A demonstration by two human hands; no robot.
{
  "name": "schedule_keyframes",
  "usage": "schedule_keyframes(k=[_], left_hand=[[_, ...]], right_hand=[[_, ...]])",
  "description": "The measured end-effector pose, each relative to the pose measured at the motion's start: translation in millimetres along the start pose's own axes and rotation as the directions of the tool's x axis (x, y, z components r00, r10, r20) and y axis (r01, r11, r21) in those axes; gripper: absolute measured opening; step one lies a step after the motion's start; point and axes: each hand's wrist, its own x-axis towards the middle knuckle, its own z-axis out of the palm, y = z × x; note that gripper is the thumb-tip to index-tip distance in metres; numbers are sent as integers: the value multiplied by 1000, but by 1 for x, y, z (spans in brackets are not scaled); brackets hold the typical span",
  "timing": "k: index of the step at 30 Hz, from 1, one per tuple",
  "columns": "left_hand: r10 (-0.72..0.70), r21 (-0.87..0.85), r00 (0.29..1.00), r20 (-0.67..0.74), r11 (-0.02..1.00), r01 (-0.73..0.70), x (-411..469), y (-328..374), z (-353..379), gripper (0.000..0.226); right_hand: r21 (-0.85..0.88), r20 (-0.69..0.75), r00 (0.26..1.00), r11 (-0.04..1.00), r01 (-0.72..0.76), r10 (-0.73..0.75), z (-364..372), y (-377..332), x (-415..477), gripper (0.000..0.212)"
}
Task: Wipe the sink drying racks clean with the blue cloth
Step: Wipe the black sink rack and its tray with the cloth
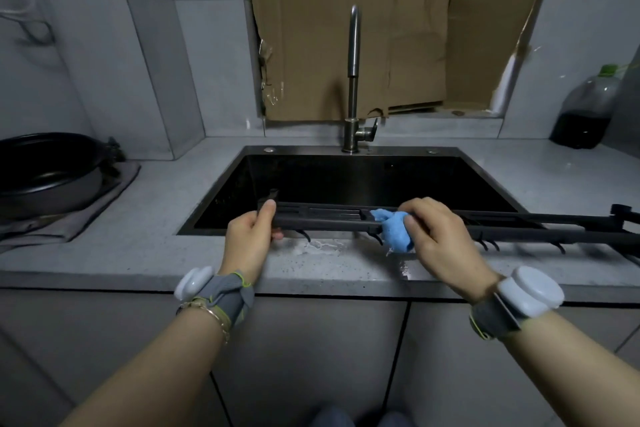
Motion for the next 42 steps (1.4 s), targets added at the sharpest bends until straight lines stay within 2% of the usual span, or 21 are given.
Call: schedule_keyframes(k=[2, 7, 11, 13, 15, 16, 17, 18, 19, 21, 24, 27, 29, 32, 35, 39, 41, 42], left_hand=[[-28, 7, 999, -24, 1000, 28, -4, -4, -2, 55], [-92, 79, 992, -80, 992, 99, -11, -12, -5, 60], [-110, 132, 991, -80, 984, 120, -12, -18, -7, 61], [-92, 161, 991, -93, 981, 106, -12, -18, -8, 57], [-42, 215, 995, -89, 975, 61, -7, -19, -10, 50], [-11, 239, 996, -87, 971, 32, -4, -20, -11, 45], [9, 259, 996, -87, 966, 14, 0, -21, -11, 42], [22, 280, 995, -95, 960, 6, 4, -22, -11, 39], [25, 291, 995, -101, 957, 5, 6, -21, -11, 37], [33, 260, 994, -103, 966, -5, 7, -16, -11, 31], [-50, 19, 997, -56, 999, 51, 12, -7, -5, 23], [-166, -169, 984, 67, 970, 175, 20, -12, 2, 35], [-207, -251, 975, 86, 942, 222, 24, -19, 4, 44], [-256, -345, 962, 93, 898, 272, 26, -26, 5, 36], [-260, -349, 962, 83, 897, 272, 27, -22, 8, 33], [-300, -354, 952, 58, 886, 301, 29, -26, 10, 38], [-293, -353, 955, 42, 890, 288, 29, -26, 9, 33], [-278, -357, 959, 53, 892, 278, 28, -25, 10, 30]], right_hand=[[48, 10, 1000, 999, 2, -3, 5, -1, -6, 26], [41, 32, 999, 999, -24, 22, 16, 1, -18, 29], [175, 12, 997, 981, -78, 77, 22, 4, -21, 35], [328, -9, 985, 931, -162, 175, 19, 2, -22, 30], [556, -68, 938, 794, -246, 339, 14, 0, -14, 22], [637, -108, 893, 720, -275, 437, 11, 1, -6, 23], [673, -150, 848, 681, -290, 509, 7, 2, 3, 22], [650, -192, 824, 699, -300, 533, 4, 3, 12, 16], [606, -211, 824, 731, -313, 526, 1, 1, 20, 5], [570, -165, 847, 750, -336, 505, 3, -7, 33, 20], [550, -88, 890, 767, -331, 447, 24, -32, 55, 33], [435, -13, 945, 853, -288, 325, 59, -56, 75, 18], [295, 115, 966, 921, -255, 231, 86, -66, 84, 12], [19, 331, 938, 993, -118, 105, 124, -77, 84, 22], [-130, 435, 900, 989, 78, -14, 137, -86, 73, 27], [-5, 527, 844, 993, 115, -95, 119, -97, 59, 30], [130, 446, 894, 991, -13, -47, 110, -98, 67, 28], [236, 348, 937, 963, -128, 39, 106, -98, 76, 27]])
